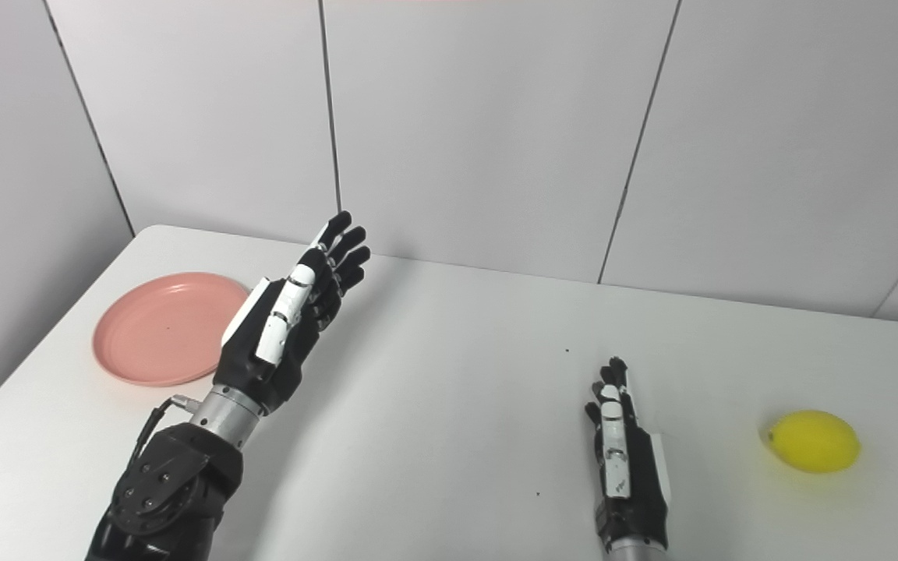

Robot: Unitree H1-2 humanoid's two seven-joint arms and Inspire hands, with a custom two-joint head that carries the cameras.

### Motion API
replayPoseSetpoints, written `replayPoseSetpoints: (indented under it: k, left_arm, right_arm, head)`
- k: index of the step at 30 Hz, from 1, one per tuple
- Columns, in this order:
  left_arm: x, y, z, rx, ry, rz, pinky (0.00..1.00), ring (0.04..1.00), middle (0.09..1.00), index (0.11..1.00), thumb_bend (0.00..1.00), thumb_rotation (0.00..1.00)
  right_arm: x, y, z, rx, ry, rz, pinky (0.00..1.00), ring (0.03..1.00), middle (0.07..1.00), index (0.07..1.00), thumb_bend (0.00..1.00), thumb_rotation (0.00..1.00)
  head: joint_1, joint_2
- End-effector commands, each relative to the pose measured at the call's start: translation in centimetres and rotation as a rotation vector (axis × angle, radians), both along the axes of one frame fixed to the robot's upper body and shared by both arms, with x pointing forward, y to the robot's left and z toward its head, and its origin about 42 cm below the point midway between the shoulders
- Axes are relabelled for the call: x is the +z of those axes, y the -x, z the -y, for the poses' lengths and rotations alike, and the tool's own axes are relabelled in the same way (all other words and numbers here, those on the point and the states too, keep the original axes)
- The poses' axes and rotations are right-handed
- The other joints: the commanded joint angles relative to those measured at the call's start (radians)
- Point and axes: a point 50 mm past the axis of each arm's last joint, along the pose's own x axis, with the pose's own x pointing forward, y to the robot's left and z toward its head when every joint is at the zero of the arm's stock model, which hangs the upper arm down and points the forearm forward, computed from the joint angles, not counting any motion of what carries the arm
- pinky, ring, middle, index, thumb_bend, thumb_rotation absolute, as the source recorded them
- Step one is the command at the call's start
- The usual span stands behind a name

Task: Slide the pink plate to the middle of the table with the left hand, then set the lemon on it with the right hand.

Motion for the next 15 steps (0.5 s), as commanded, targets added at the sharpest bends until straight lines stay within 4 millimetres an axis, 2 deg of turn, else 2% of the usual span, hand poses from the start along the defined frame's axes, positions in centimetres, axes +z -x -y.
replayPoseSetpoints:
  k: [1, 15]
  left_arm:
    - [2.8, -0.7, -0.7, -0.002, -0.01, 0.09, 1.0, 0.983, 0.986, 0.979, 0.46, 1.0]
    - [5.1, -3.1, -7.6, 0.147, -0.029, 0.156, 1.0, 1.0, 1.0, 0.984, 0.46, 1.0]
  right_arm:
    - [0.9, -0.4, 0.2, 0.007, -0.006, 0.056, 1.0, 0.988, 0.99, 0.997, 0.25, 1.0]
    - [0.9, -0.2, 0.3, 0.006, 0.001, 0.055, 1.0, 0.99, 0.994, 1.0, 0.27, 1.0]
  head:
    - [0.003, 0.0]
    - [0.014, 0.001]
